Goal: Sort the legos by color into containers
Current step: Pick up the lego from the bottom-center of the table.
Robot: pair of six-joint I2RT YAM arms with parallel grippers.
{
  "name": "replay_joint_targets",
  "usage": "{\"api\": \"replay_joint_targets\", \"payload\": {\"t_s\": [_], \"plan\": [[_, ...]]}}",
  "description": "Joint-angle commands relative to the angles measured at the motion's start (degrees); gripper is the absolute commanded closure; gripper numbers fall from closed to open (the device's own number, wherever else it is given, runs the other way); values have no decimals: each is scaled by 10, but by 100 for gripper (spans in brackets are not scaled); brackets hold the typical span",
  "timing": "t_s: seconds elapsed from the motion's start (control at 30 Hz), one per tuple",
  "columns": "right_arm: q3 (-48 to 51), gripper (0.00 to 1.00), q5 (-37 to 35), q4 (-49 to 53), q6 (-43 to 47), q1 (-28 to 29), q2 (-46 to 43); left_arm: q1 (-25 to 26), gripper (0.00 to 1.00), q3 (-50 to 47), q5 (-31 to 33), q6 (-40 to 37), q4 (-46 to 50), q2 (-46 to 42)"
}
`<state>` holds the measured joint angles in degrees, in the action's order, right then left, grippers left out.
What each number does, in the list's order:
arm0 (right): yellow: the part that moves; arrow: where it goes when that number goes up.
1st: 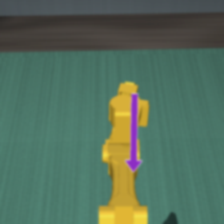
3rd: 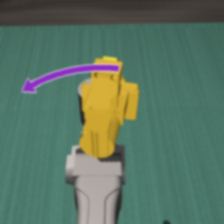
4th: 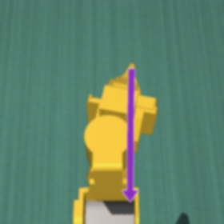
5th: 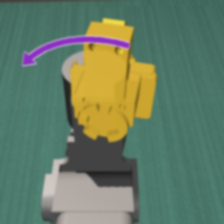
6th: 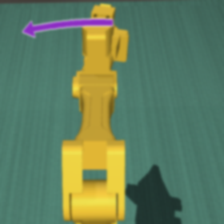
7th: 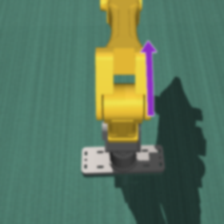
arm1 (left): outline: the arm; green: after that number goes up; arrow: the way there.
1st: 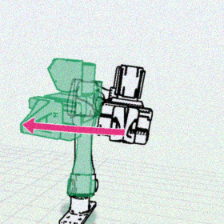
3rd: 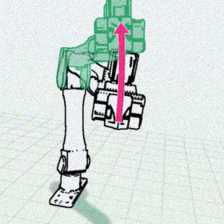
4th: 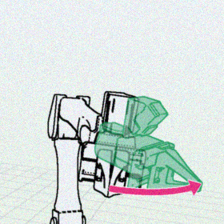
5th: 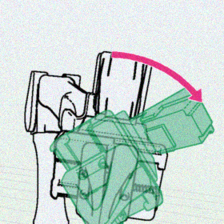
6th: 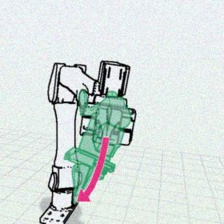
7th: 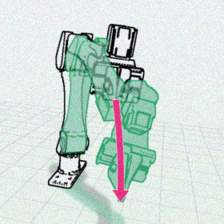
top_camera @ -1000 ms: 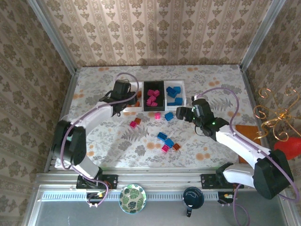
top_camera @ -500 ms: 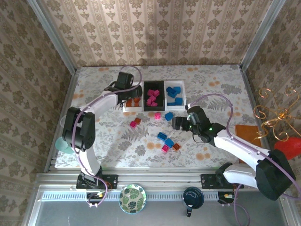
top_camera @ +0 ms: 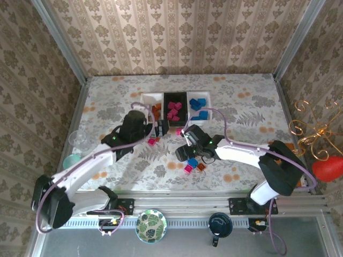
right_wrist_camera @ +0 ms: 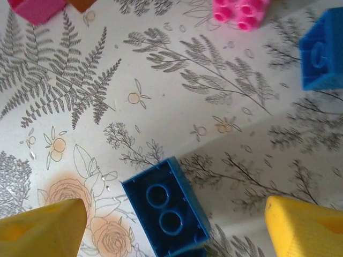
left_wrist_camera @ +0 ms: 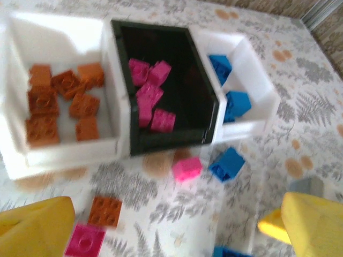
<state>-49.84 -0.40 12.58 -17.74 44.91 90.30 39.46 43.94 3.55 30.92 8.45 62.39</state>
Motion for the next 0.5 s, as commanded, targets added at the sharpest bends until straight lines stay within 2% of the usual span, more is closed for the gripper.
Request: {"api": "replay_joint_targets", "payload": {"t_s": [0.0, 0.1, 0.23, 0.47], "plan": [[-36, 12, -4, 52, 45, 12, 37, 9, 0, -53, 33, 40, 16, -75], [-50, 15, -14, 60, 49, 17, 67, 9, 0, -85, 46, 51, 52, -137], [-57, 25, -30, 54, 53, 17, 88, 9, 0, -119, 56, 65, 80, -195], [-67, 55, -18, 17, 74, 17, 103, 8, 0, -138, 63, 76, 104, -225]]}}
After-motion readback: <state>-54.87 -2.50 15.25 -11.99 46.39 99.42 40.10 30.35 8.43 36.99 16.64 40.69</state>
